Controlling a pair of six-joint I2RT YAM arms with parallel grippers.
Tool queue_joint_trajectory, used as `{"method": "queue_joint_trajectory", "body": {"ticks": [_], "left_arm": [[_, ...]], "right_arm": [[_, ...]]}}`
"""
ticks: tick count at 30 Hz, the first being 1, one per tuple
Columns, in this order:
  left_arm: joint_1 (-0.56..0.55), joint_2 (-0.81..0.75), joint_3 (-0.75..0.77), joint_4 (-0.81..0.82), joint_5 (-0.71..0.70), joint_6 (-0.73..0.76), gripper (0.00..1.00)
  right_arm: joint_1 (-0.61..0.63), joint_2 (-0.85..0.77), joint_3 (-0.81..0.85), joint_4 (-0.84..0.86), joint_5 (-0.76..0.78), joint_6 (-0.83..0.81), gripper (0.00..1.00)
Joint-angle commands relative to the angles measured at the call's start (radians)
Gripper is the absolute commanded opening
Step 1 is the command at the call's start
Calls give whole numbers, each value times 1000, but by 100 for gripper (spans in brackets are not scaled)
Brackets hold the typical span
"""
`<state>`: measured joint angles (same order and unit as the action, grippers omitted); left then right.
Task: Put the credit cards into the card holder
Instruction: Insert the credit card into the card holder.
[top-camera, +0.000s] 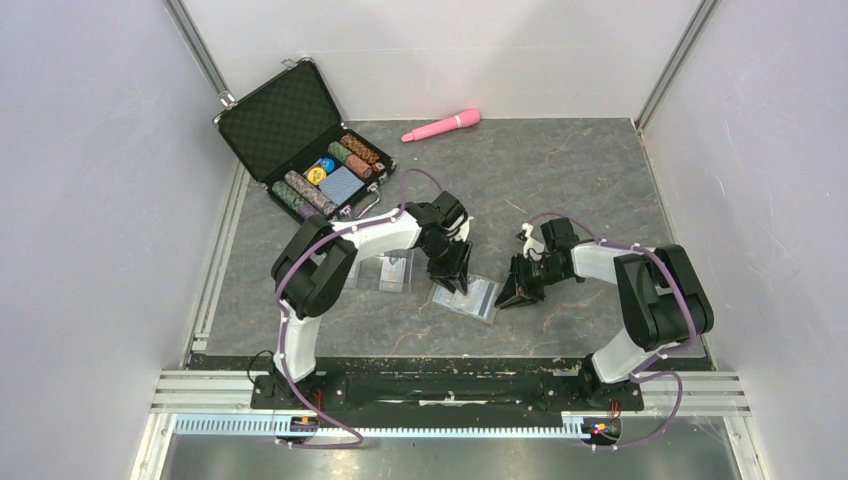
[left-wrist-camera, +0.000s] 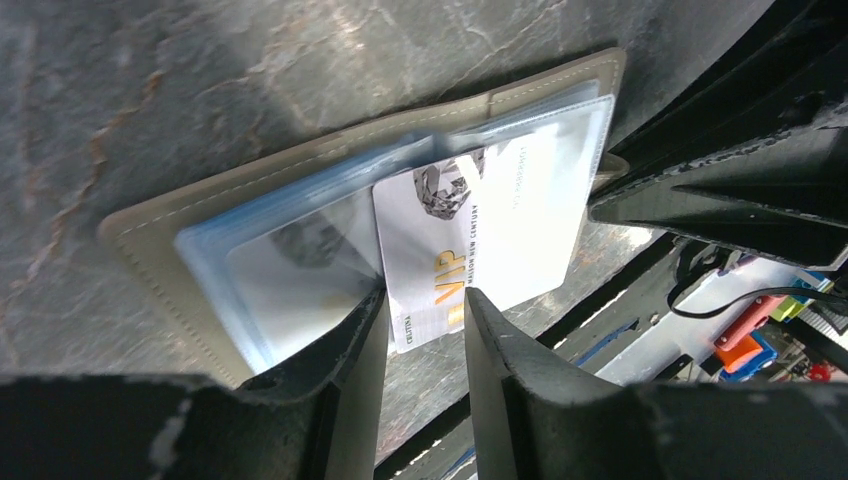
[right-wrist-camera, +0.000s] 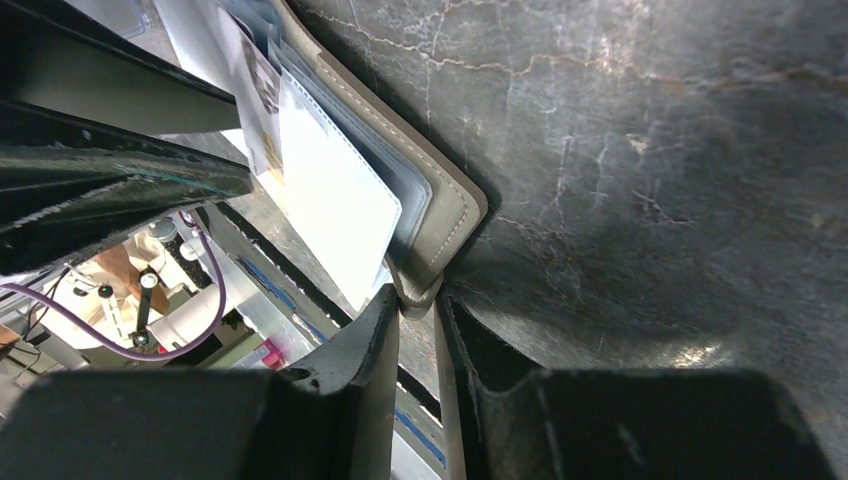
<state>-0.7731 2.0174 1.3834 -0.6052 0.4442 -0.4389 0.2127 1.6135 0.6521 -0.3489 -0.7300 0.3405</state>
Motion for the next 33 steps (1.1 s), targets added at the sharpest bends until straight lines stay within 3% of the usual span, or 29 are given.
{"method": "queue_joint_trajectory", "body": {"ticks": [1,11,18,24,28,33], "left_arm": [[-27,51,33,23,43,28,38],[-52,34,44,121,162,-8,37],[-33,-69,32,18,-52,49,51],[83,-130,-33,21,-65,37,56],[156,-103,-39,-19,-71,61,58],[171,-38,-33,-59,-44,106,59]], "right_arm": [[18,34,6,21,96,-28,21],[23,39,15,26,91,-26,21],[23,16,21,10,113,-39,21],[23,4,26,-12,155,-61,21],[24,9,24,-18,176,-70,12],[23,12,18,-15,178,-71,2]]}}
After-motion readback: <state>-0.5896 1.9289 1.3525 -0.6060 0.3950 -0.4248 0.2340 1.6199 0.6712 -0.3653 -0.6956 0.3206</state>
